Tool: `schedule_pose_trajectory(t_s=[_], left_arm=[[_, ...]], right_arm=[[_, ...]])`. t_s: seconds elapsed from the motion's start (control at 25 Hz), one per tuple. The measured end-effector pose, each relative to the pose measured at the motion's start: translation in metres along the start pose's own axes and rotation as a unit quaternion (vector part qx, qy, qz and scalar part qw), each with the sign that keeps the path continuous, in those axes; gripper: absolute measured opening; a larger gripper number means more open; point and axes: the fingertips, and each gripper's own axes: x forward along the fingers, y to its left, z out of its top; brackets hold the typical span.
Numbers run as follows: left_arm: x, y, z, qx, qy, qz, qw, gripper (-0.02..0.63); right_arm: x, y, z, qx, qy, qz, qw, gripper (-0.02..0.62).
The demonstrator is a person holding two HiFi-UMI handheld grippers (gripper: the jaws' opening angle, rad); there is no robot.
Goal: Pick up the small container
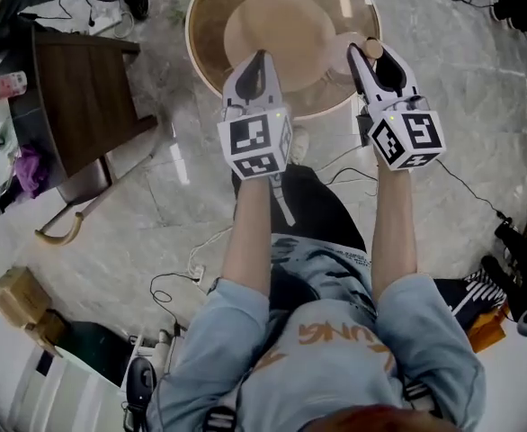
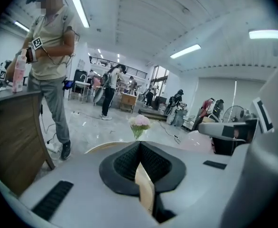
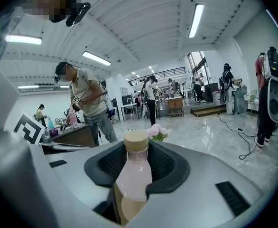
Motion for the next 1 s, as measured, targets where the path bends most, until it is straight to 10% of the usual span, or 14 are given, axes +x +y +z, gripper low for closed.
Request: schedule_pose_trajectory(t_s=[1.0], left_arm=[[-0.089, -0.134, 0.241, 0.104, -0.162, -0.069, 0.9788, 0.023]], right_arm=[[-0.118, 0.001, 0.233, -0.083, -0.128, -0.037, 0.988, 0.152]])
